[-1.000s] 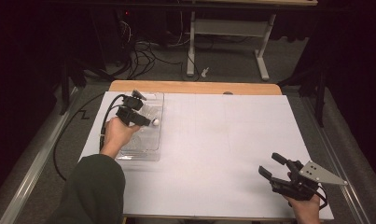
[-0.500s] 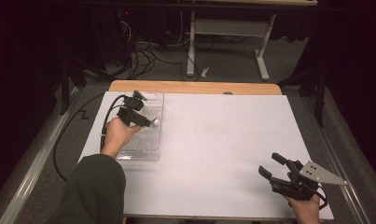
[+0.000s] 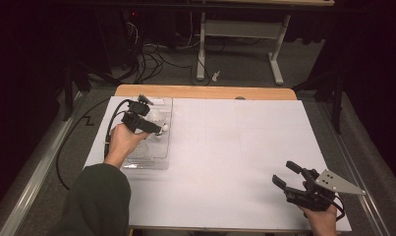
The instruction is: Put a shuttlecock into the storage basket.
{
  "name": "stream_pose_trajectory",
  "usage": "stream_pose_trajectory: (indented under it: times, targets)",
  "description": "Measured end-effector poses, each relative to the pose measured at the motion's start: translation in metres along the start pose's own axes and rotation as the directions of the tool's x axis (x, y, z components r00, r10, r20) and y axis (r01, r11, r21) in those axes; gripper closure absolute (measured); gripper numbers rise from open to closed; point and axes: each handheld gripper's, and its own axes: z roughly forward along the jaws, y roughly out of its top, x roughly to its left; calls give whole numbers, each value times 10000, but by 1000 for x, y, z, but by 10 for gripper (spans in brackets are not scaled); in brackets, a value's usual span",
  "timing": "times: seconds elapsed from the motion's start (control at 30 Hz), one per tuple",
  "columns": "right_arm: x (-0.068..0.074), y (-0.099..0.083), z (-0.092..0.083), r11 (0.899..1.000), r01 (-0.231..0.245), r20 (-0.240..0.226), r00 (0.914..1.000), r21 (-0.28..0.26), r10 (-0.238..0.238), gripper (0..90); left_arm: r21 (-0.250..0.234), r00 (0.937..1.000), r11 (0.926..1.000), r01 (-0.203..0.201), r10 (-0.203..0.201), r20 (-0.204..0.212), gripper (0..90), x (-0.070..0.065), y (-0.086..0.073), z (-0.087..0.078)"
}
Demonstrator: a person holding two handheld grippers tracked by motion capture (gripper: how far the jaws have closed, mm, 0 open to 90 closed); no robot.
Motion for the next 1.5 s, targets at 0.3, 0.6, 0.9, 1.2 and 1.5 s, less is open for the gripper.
stream_pose_trajectory:
  times: [0.3,0.6,0.9,1.2,1.5]
  targets:
    - [0,0,0,10000,4,19,10000,31,-4,280,-307,10000,9995,-27,26,-15,378,0,-1,-4]
    - [0,0,0,10000,1,23,10000,16,-1,280,-862,9999,9962,-147,147,-1,381,-3,-4,-10]
    - [-1,-1,0,10000,-30,29,10000,49,30,280,-1533,10000,9882,-3,13,58,382,-1,-11,-15]
    - [-1,-1,1,10000,-42,32,10000,64,42,280,-2321,9999,9727,86,-50,164,381,-1,-19,-25]
    - [-2,-1,0,10000,-46,148,9999,-18,46,280,-2799,9997,9600,56,16,254,382,-2,-26,-34]
